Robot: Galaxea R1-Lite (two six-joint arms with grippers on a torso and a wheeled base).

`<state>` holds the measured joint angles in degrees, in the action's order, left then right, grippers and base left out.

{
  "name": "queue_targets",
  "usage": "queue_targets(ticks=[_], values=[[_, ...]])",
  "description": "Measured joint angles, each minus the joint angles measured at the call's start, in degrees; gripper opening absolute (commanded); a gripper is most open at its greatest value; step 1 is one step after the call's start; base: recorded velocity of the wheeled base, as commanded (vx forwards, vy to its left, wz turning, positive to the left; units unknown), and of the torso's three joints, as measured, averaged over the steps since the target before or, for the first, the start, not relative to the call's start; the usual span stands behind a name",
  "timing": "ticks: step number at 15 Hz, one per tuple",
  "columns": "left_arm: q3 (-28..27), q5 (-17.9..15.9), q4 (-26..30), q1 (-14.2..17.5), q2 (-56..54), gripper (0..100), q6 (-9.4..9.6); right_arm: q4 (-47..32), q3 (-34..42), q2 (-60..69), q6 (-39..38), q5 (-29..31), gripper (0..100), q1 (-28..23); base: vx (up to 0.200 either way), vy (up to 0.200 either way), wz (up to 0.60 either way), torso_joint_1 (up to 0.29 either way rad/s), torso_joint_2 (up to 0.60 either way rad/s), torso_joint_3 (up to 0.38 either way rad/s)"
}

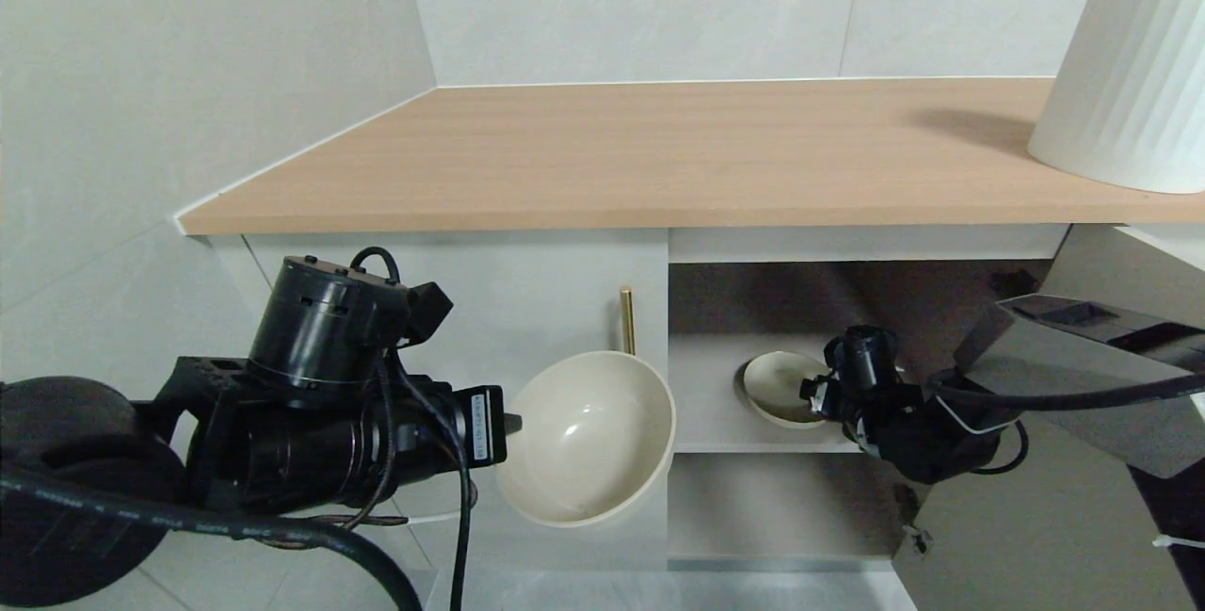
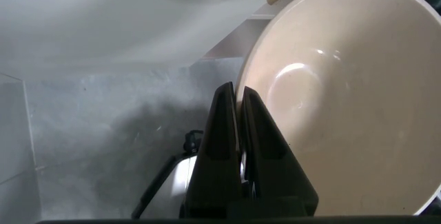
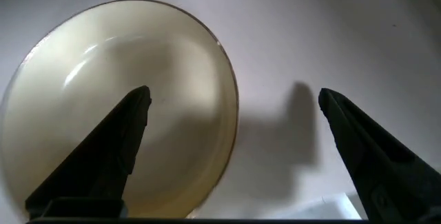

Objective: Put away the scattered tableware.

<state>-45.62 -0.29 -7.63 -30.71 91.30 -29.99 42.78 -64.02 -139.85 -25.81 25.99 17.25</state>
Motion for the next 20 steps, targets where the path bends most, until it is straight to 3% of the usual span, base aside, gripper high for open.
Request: queue_targets(ticks=[4,7,11,14,16,20], values=[[-0.72,0.20,-0.02,-3.46,1.54,0,0.55,-2.44,5.68,7.77,0.99,-2.73,100,2.34,0.000,0.000,0.00,0.000,0.00,0.000],[-0.99,0.78,0.20,-6.17,4.12,0,3.11,-9.42,10.95,17.55,2.99,-7.11,100,6.80,0.000,0.000,0.00,0.000,0.00,0.000],[-1.13,8.94,0.16,-9.50,10.36,0,6.89,-20.31,16.21,31.89,3.62,-15.08,100,16.13,0.000,0.000,0.00,0.000,0.00,0.000],[-1.43,10.74,-0.02,-10.85,12.86,0,6.92,-24.39,18.96,39.57,3.73,-17.98,100,22.66,0.000,0.000,0.00,0.000,0.00,0.000],[-2.19,12.30,-0.22,-11.02,13.42,0,5.56,-28.66,20.13,42.80,3.97,-21.24,100,26.14,0.000,0.000,0.00,0.000,0.00,0.000],[-2.83,12.65,-0.17,-11.87,13.28,0,4.79,-29.10,20.54,43.04,4.28,-20.91,100,27.98,0.000,0.000,0.00,0.000,0.00,0.000]])
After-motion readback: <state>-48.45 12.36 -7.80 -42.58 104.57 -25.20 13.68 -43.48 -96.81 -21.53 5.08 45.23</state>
